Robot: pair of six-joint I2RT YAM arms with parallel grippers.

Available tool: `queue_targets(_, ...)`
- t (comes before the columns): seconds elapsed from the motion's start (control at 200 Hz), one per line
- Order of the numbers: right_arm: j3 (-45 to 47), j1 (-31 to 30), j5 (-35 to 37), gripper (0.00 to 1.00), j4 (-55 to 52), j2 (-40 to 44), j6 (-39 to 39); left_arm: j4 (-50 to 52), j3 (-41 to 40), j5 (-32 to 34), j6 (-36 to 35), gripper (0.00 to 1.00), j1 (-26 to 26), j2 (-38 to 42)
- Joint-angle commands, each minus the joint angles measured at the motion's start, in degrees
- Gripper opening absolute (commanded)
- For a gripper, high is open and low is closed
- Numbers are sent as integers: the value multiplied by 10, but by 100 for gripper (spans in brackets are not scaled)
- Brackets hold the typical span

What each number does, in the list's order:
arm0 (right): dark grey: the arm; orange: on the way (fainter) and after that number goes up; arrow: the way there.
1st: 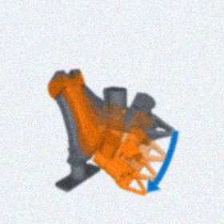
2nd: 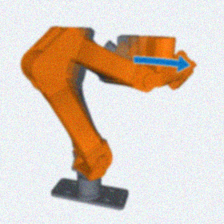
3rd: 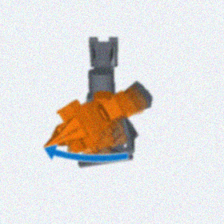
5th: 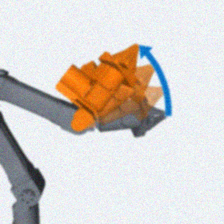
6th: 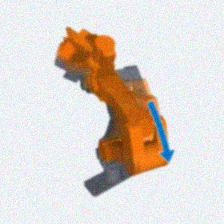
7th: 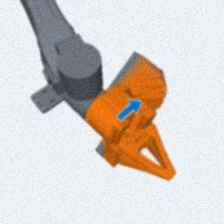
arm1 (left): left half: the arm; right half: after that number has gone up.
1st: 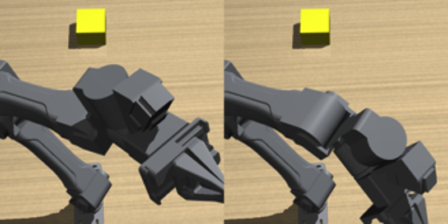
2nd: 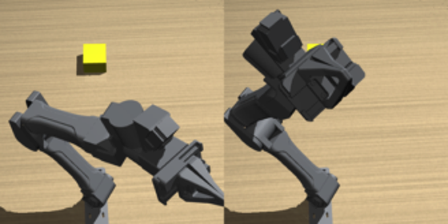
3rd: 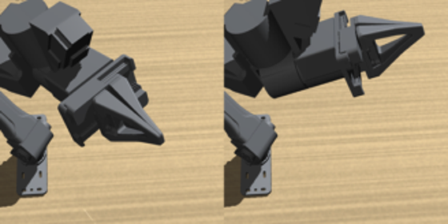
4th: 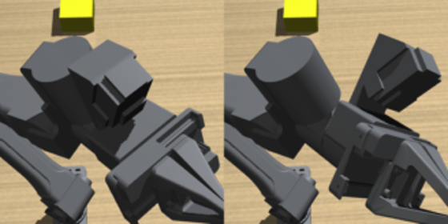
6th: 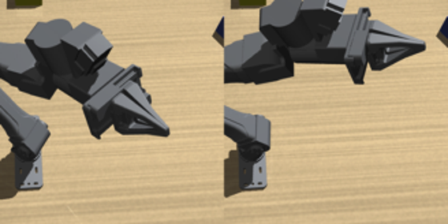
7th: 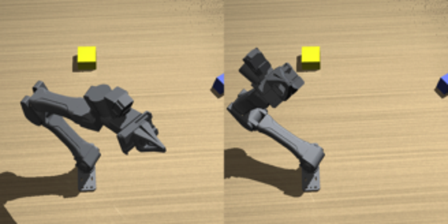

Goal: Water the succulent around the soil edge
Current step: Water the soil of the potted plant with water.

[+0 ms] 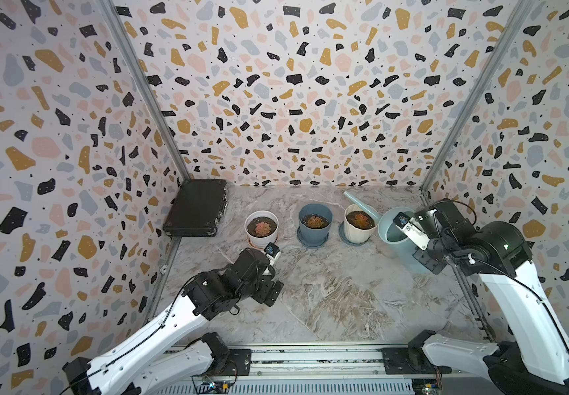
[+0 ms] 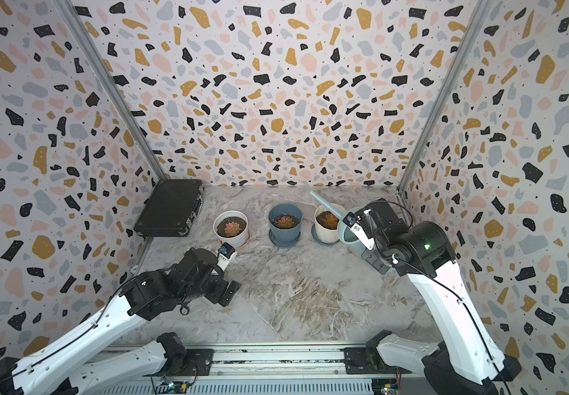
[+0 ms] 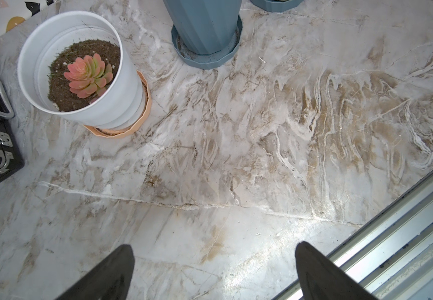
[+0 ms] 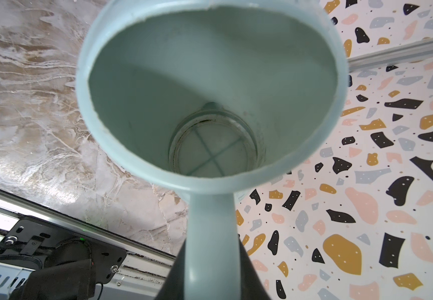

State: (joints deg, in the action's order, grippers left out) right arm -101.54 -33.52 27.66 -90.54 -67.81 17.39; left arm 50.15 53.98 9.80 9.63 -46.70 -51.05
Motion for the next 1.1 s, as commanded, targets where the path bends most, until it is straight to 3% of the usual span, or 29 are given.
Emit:
queue_targets(0.0, -36, -12, 36, 0, -97, -5, 1, 3, -1, 13, -7, 99, -3, 7)
queue_targets(0.601, -51, -90, 123, 0, -126, -74, 46, 1, -4, 16, -8, 99, -2, 13)
queue_targets(1.096, -19, -101, 185, 0, -129, -99, 62, 0, -4, 13, -9, 99, -2, 18)
